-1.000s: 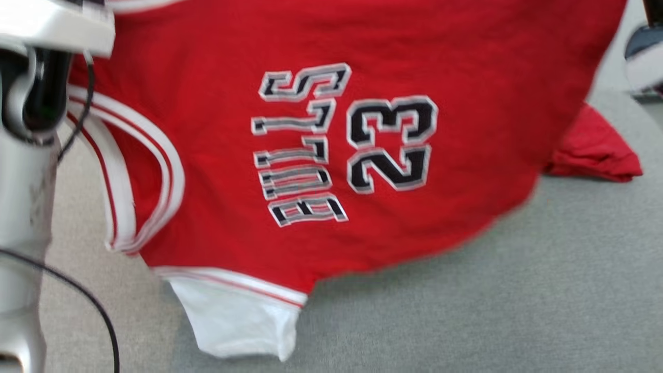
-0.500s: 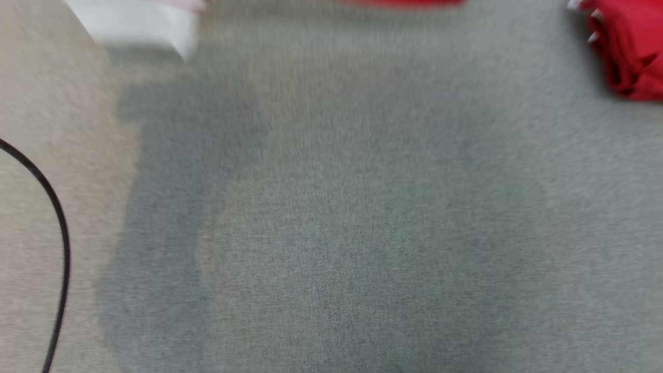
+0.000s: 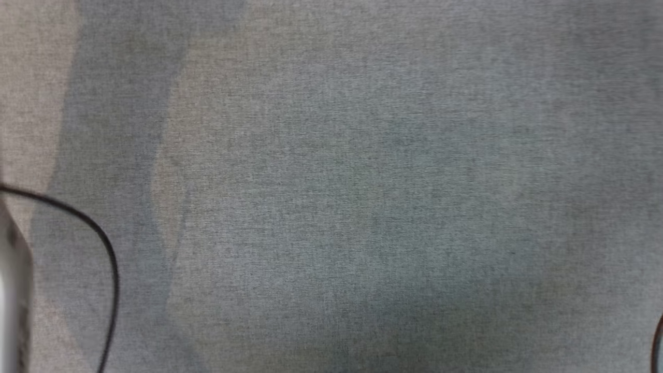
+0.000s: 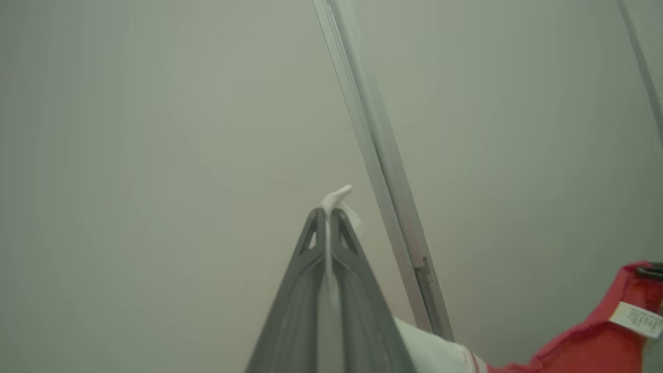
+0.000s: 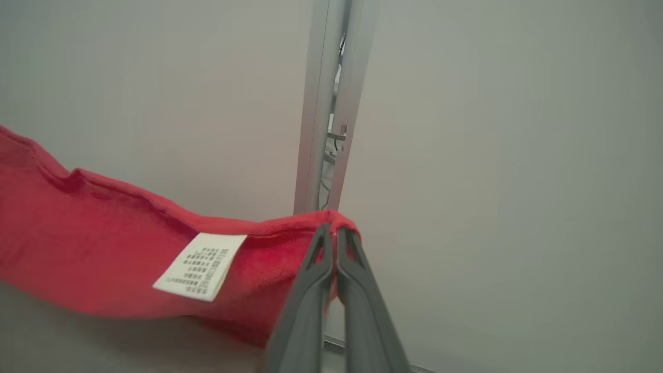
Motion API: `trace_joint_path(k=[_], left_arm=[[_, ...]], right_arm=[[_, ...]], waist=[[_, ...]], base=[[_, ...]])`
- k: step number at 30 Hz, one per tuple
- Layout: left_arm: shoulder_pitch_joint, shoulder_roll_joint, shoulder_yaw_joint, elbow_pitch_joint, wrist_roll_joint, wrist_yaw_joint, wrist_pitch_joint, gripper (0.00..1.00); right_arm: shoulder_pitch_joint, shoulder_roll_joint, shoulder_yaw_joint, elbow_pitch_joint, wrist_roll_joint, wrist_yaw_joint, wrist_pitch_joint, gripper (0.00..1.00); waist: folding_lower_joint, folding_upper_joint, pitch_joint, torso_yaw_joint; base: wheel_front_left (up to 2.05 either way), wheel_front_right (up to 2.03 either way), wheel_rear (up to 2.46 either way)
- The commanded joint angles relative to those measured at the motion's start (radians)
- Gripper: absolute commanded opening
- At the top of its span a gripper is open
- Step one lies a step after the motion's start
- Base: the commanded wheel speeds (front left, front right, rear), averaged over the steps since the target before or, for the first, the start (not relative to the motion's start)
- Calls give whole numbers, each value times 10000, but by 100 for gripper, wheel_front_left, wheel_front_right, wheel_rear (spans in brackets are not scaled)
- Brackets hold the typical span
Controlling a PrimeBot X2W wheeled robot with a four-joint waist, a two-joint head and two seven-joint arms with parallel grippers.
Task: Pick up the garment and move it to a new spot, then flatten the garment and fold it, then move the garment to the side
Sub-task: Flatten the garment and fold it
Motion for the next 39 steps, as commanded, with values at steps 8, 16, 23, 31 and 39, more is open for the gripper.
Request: trace_joint_path(k=[8,16,23,31,39], left_arm=[[3665,804,-291,-2754,-554,-72,-2,0],[7944,830,-12,-4901,-831,-67,-4,0],[10410,482,-54,-5338,-930,-68,-4,0],[12655,484,-388,-5316,-996,-69,-5,0],[14244,393,-203,-5400,-1180,-69,-5,0]], right_arm=[[2966,-397,-265,-1562,834,1,-52,0],[6132,-869,-489,-3046,1751,1,-52,0],[8355,-1262,-774,-3908,1713,1,-53,0],[11337,-1369,-1770,-5050,1578,1,-53,0],[13957,-1213,-2501,-6266,1211,1,-53,0]], waist=[[-1,0,-1079,-139],[-1,0,-2637,-222],[-1,0,-3737,-83],[-1,0,-4843,-54],[-1,0,-5599,-225]], base=[[0,0,0],[0,0,0],[0,0,0],[0,0,0],[0,0,0]])
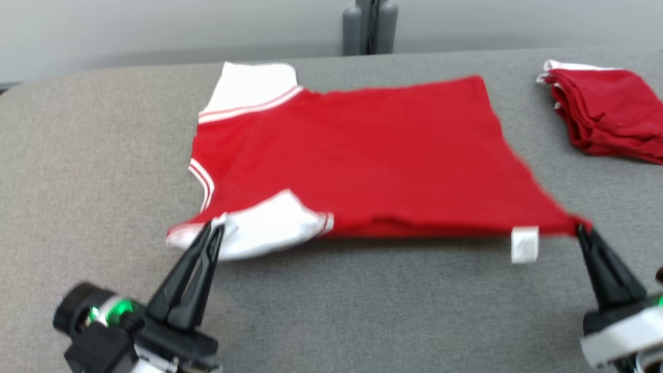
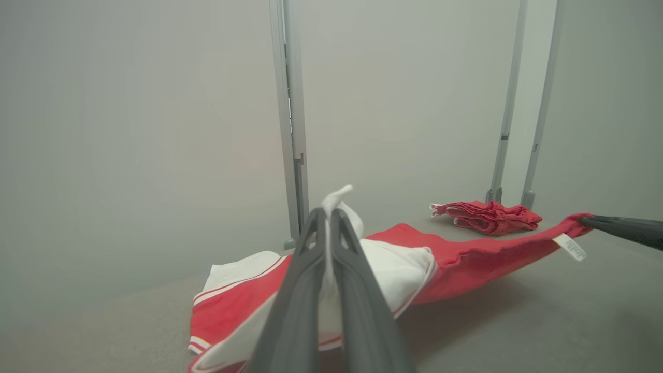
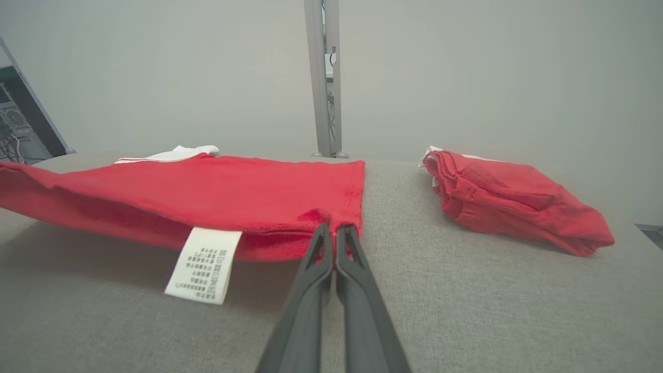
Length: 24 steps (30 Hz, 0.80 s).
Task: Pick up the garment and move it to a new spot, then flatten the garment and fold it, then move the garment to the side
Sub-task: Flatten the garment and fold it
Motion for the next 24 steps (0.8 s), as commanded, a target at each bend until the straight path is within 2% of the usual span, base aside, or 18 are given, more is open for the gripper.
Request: trace_joint_path(k=[1,7,11,15,19,24], left_arm=[[398,-84,100,-47,-158,-12,-5,0],[1604,217,-159,-239,-345,-12,-5,0],[1810,310,-117,-244,-461,-12,-5,0],[1258,323,-177,354,-448,-12,-6,0],[325,199,-200,1259,-348,-13,-5,0],[-1360,307,-972,3092,-155,-13,-6,0]], right_arm=[[503,-32,-61,-206,-75,1,-51,0],[2080,-154,-356,-850,-74,1,-51,0],[2381,-134,-445,-1019,11,1,-51,0],[1696,-46,-181,-384,124,1,-53,0],[587,36,241,832,188,1,-52,0],[-1243,270,844,2415,369,1,-52,0]], waist=[[0,0,-267,-144],[0,0,-592,-228],[0,0,-708,-343],[0,0,-743,-428],[0,0,-580,-447],[0,0,-125,-284]], base=[[0,0,0],[0,0,0],[0,0,0],[0,0,0],[0,0,0],[0,0,0]])
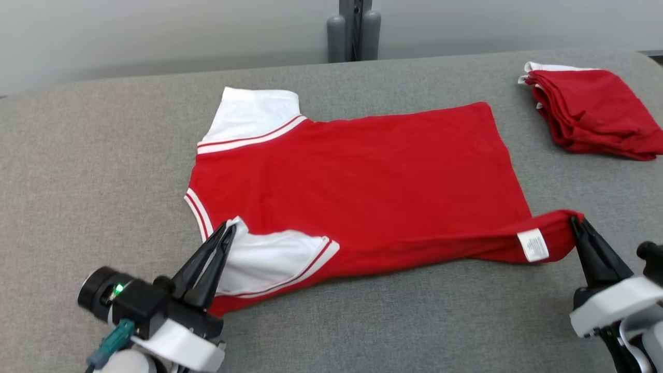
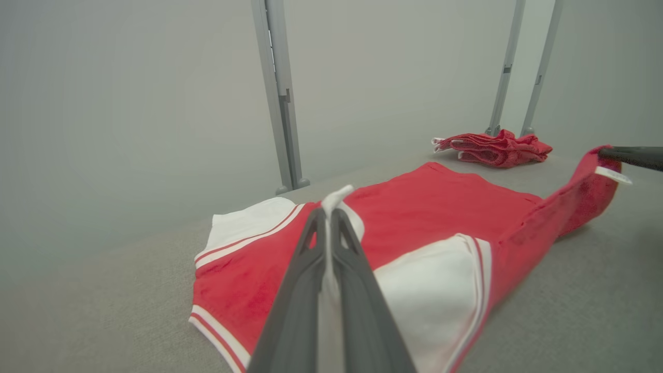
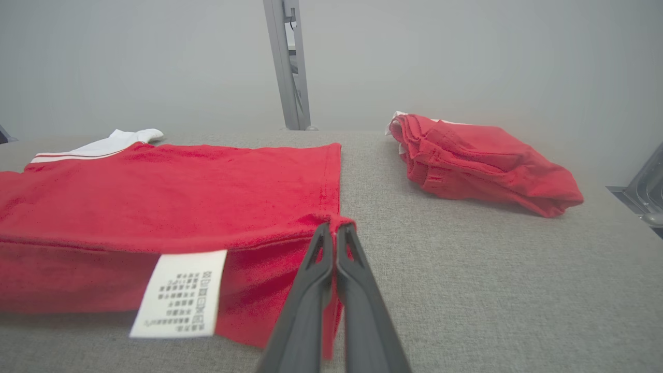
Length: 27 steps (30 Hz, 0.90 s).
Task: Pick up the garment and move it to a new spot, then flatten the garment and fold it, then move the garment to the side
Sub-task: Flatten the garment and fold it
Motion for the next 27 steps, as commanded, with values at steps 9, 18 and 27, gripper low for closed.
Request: trace_joint_path(k=[9,18,27], left_arm=[[-2421,-35,-945,2282,90,-13,-5,0],[-4123,-92,-1758,4471,113,-13,-6,0],[-5173,-362,-2242,6427,-350,-13,-5,0]], right_arm=[[-1911,181,888,1845,95,1,-52,0],[-3233,300,1840,3036,1,1,-52,0],[-4131,433,2765,4060,220,1,-52,0]], waist=[[0,-1,692,283],[0,-1,1277,236],[0,-1,1679,133]], base=[[0,0,0],[0,0,0],[0,0,0]])
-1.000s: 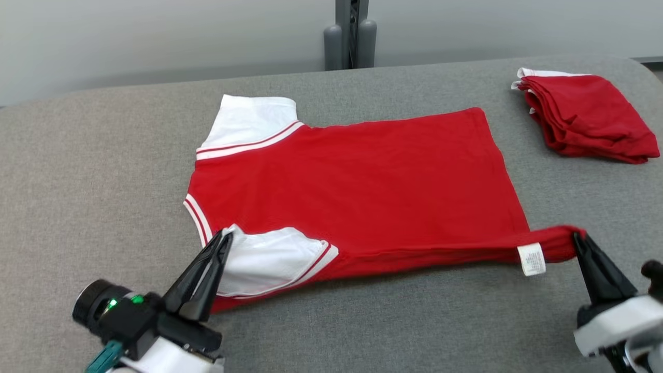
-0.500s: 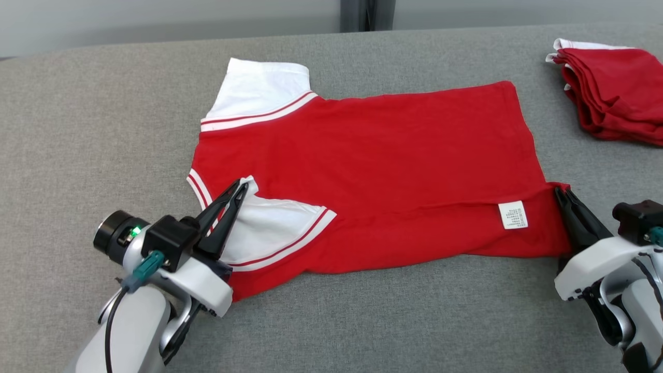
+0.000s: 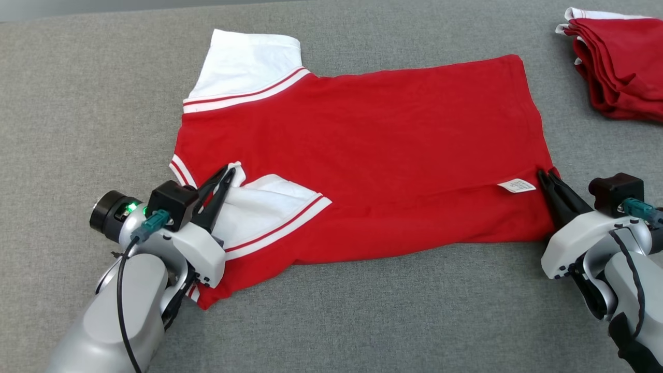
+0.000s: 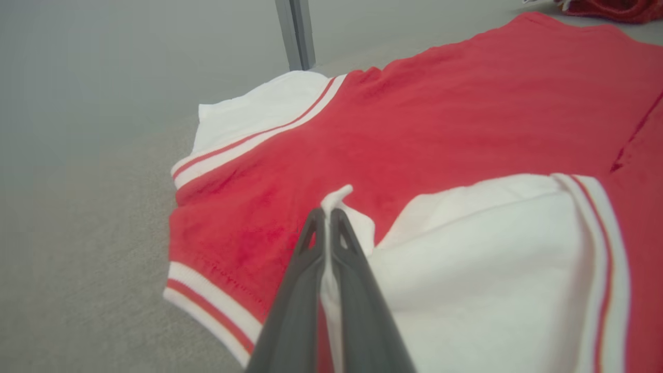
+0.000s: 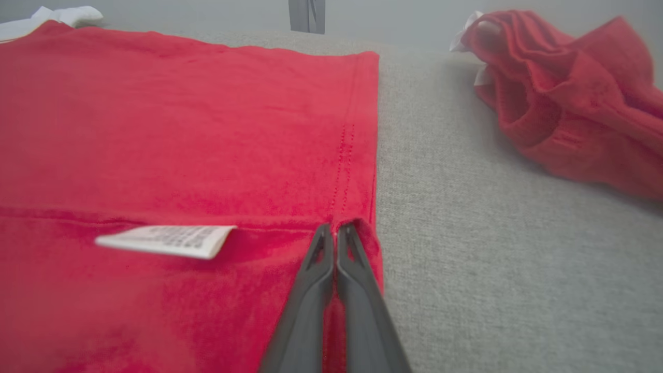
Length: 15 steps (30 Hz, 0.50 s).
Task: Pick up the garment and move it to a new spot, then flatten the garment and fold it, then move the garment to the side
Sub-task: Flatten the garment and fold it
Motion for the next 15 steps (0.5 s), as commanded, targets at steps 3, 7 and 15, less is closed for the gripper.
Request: trace_joint_path(k=[3,7,15], left_arm=[[-383,-76,-87,791,-296,-10,-5,0],[-668,-252,-96,1483,-455,-10,-5,100],[254,-300,852,986,-833,154,-5,100]], right_arm=[[-183,8,295,334,260,1,-29,35],[-95,-88,453,387,560,1,-30,100],[692,-450,333,-447,1343,1,-32,100]], waist=[[0,0,-40,-5],[0,0,-244,6],[0,0,-914,-96]], base=[[0,0,0],[0,0,0],[0,0,0]])
